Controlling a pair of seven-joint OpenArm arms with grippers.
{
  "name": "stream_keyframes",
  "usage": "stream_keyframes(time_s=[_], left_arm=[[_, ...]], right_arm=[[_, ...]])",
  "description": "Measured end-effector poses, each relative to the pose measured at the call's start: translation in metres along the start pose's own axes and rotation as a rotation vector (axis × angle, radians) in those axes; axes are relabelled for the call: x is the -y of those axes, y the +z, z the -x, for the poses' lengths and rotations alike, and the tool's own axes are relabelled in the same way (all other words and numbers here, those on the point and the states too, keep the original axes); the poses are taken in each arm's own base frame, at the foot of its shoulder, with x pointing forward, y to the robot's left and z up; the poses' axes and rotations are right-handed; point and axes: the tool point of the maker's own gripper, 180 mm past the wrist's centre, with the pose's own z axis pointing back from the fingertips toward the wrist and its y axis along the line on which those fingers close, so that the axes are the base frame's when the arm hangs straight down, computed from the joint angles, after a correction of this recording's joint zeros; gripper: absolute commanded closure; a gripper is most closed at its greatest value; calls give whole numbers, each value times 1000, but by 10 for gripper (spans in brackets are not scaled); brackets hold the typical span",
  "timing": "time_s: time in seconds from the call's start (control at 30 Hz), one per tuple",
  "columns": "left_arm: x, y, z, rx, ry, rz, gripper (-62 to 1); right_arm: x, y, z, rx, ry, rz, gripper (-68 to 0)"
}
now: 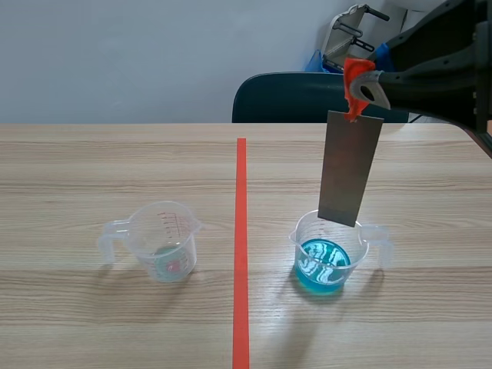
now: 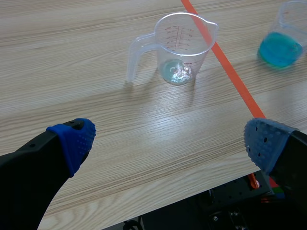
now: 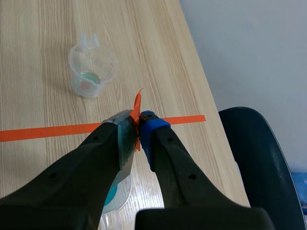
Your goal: Do the redox reaction experiment
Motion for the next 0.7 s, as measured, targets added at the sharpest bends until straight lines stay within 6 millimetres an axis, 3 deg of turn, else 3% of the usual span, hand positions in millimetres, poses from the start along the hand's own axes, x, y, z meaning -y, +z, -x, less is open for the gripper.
stream_keyframes(time_s=[0.33, 0.53, 0.6, 0.7], left_arm=[[3, -10, 1, -15, -15, 32, -619], [17, -38, -24, 66, -71, 169, -214], [25, -48, -34, 102, -86, 214, -125], [40, -62, -49, 164, -98, 279, -49]], right_arm=[[0, 0, -1, 4, 0, 0, -8], [0, 0, -1, 5, 0, 0, -8], [0, 0, -1, 4, 0, 0, -8], [0, 0, -1, 5, 0, 0, -8]])
